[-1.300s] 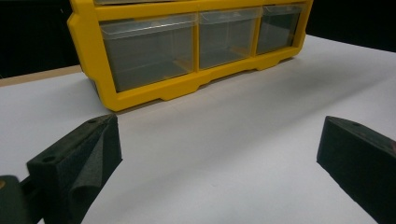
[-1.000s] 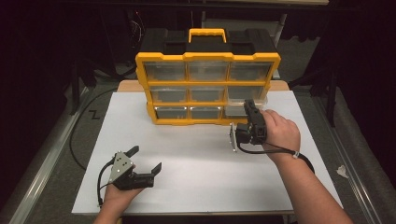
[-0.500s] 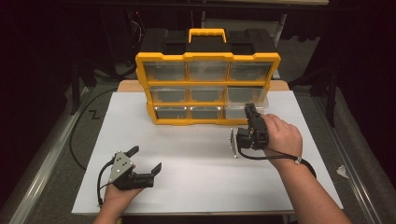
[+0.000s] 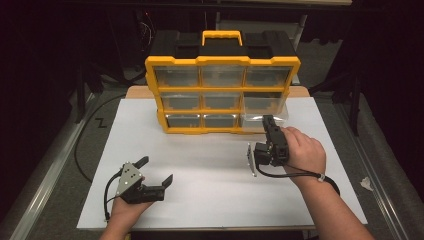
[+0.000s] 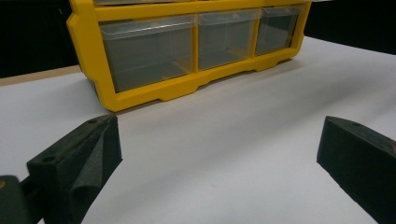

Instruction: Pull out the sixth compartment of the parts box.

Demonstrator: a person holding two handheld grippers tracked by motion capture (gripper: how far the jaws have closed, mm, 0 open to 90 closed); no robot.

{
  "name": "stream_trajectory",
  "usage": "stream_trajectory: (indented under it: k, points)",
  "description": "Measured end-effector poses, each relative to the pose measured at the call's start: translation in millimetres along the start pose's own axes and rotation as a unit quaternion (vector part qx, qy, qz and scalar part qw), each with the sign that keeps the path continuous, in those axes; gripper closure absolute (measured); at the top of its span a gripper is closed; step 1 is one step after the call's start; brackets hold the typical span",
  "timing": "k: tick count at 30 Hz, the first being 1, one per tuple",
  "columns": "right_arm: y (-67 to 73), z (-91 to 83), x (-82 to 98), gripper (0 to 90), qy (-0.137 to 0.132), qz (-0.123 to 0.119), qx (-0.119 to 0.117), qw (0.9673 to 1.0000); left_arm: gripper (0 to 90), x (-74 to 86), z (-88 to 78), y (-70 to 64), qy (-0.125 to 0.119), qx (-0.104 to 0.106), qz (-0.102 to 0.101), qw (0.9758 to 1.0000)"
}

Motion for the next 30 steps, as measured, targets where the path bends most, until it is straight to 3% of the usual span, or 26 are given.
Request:
stream_trajectory:
  k: [25,30]
  points:
    - [5.3,-1.8,0.6,79.0,-0.002,0.005,0.003,1.0,0.7,0.9,2.1,-1.3,0.003,0.003,0.0,1.0]
    - [5.1,-4.0,2.7,66.0,-0.005,0.011,-0.009,0.9999,0.7,1.1,1.5,-0.9,0.003,0.003,0.001,1.0]
Point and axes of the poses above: each handheld gripper's, and its own axes: z roughly forward along the jaws, x roughly out of its underside, y roughly to its left, the point moved 10 cm from there along z, roughly forward along the jaws, and after that the axes turned 3 degrees about x, right-handed, at the moved point
